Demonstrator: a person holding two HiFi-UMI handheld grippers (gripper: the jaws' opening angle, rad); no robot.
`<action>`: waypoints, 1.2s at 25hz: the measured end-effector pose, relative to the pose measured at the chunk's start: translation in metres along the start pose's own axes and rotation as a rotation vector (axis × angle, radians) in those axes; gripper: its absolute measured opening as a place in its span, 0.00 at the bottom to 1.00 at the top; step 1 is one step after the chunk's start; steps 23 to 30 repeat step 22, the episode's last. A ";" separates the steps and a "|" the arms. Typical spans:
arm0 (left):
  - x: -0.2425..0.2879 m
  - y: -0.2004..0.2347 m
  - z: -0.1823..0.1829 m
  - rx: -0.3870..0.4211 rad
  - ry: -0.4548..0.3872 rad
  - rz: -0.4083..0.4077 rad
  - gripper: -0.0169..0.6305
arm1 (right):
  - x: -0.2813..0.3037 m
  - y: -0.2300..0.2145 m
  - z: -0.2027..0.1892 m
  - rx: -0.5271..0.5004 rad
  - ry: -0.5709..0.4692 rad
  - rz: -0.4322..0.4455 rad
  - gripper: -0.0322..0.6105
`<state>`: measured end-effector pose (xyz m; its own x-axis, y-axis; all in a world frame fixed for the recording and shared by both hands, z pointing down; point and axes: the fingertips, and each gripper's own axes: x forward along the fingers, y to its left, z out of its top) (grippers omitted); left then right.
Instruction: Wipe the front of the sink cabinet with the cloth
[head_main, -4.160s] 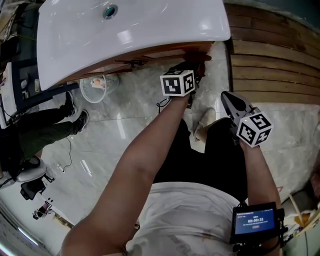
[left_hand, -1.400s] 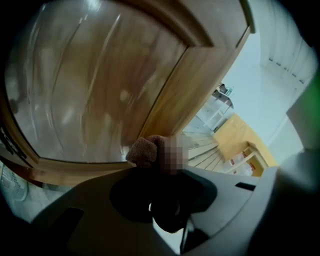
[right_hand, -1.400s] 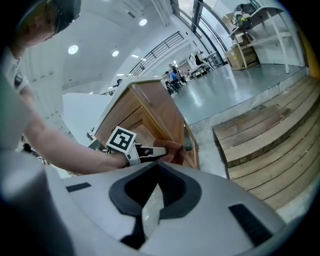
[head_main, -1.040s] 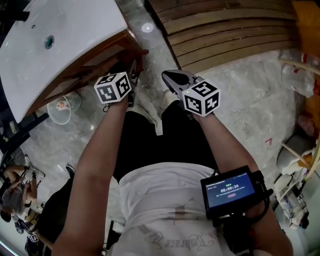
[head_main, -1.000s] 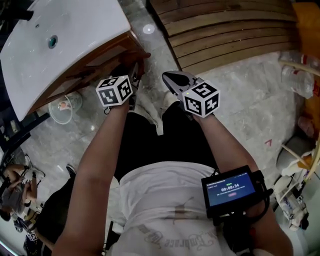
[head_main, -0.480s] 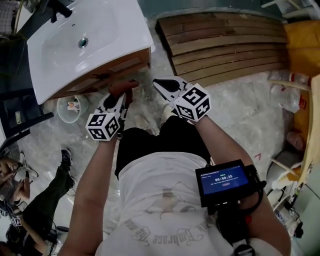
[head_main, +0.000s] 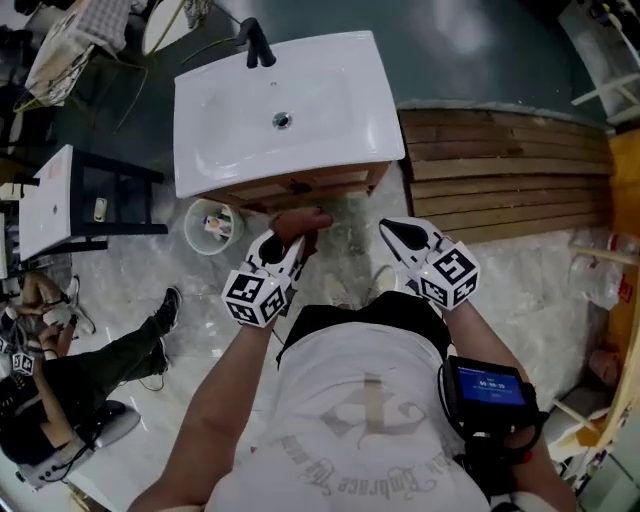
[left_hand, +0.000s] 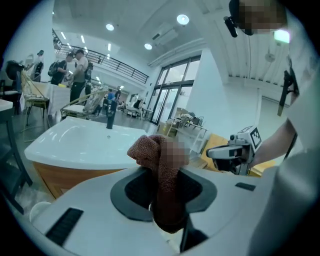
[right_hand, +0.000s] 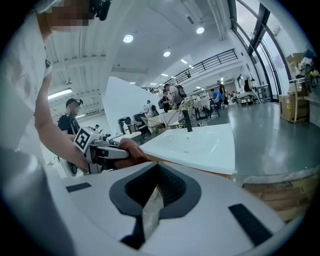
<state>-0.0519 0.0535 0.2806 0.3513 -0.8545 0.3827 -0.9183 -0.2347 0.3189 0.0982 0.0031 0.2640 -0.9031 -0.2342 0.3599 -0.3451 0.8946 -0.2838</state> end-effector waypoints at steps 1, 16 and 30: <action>-0.008 -0.002 0.005 0.006 -0.012 -0.001 0.19 | 0.000 0.004 0.005 -0.002 -0.009 -0.003 0.07; -0.058 -0.008 0.025 0.061 -0.048 0.002 0.19 | 0.004 0.042 0.040 -0.077 -0.056 0.022 0.07; -0.057 -0.014 0.024 0.080 -0.039 -0.019 0.19 | 0.001 0.046 0.036 -0.070 -0.046 0.009 0.07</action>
